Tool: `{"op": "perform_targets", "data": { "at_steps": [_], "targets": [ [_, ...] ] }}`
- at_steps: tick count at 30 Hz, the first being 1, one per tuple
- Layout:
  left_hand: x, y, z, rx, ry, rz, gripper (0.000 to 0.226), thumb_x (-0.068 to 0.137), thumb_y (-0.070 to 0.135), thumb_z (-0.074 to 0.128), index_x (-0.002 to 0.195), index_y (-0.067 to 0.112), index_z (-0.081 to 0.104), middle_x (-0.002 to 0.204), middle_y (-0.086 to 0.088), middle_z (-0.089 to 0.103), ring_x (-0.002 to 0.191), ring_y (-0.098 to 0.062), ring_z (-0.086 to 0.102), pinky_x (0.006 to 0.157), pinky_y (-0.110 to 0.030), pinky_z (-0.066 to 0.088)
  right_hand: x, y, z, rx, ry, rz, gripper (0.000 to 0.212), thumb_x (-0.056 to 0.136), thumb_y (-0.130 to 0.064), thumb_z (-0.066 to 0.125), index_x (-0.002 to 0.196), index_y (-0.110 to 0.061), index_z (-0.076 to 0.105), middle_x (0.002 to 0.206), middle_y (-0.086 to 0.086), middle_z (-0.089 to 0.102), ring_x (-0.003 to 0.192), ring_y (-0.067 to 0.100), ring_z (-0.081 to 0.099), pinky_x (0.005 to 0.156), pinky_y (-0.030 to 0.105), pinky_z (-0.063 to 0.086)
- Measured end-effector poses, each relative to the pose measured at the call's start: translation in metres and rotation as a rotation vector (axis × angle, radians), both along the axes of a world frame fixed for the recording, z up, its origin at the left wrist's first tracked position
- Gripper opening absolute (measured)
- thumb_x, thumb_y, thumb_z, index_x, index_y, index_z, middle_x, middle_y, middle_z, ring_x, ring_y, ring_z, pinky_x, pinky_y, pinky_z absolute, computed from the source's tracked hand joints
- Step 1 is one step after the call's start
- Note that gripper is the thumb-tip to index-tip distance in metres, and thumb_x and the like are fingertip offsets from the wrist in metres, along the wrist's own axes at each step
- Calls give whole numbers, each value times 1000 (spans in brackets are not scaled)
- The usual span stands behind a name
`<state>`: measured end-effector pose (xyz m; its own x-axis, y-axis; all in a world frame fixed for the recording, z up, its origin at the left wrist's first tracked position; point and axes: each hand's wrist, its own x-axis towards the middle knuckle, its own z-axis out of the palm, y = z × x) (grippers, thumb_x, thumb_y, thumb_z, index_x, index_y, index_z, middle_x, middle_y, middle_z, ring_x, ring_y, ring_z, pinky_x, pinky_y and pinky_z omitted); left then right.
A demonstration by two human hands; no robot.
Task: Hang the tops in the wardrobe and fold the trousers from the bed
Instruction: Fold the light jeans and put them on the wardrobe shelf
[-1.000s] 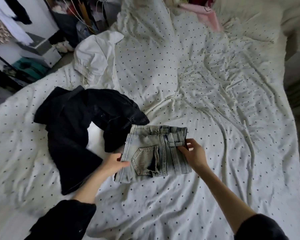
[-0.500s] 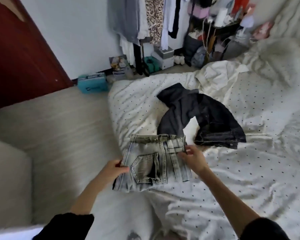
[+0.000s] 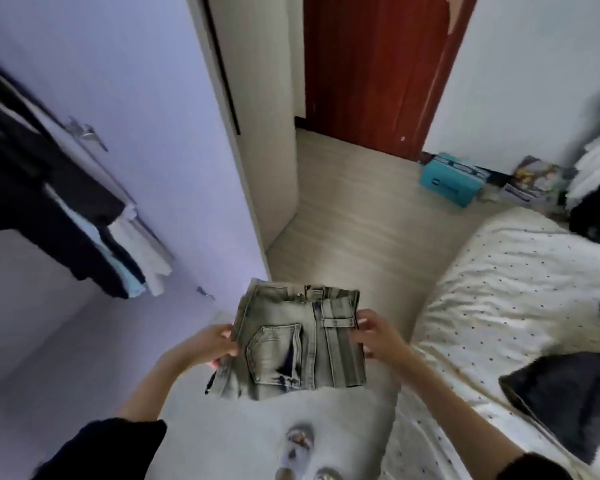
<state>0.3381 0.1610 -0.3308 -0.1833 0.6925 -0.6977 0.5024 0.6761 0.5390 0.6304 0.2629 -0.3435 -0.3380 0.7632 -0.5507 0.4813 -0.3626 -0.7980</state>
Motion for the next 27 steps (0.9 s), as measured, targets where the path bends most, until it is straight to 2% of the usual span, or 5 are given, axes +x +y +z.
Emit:
{"op": "perform_targets", "data": {
  "at_steps": [7,12,15,22,27],
  "targets": [
    [-50,-113,45,102,75,383,29,85,5,54,113,5,58,97,-13,61,70,-16,56,54,-21,50,-114,-20,37,147,119,398,15,89,-6,59,98,-18,59,100,5,63,87,17,56,81,30,44],
    [-102,-162,91,395,122,698,19,86,3,55,100,13,61,84,-2,63,68,-11,58,50,-16,46,-222,-20,90,292,283,490,17,90,-9,59,98,-23,61,95,3,62,82,16,55,73,28,42],
    [-150,-172,130,603,237,812,5,86,2,57,89,5,59,76,-3,57,68,-12,52,55,-15,42,-293,-13,136,393,381,525,18,90,-11,59,99,-27,61,101,4,63,90,21,58,81,32,45],
    [-266,-167,266,960,417,776,7,87,2,58,81,6,56,70,5,56,62,0,52,58,-10,42,-442,12,270,644,663,499,22,89,-6,59,105,-22,60,95,-5,65,85,5,60,74,16,44],
    [-348,-160,372,1086,597,690,8,87,2,58,82,8,57,76,4,58,69,-4,54,61,-11,42,-539,27,364,715,852,494,23,90,-7,58,110,-17,62,99,-2,67,90,10,63,84,24,47]
  ]
}}
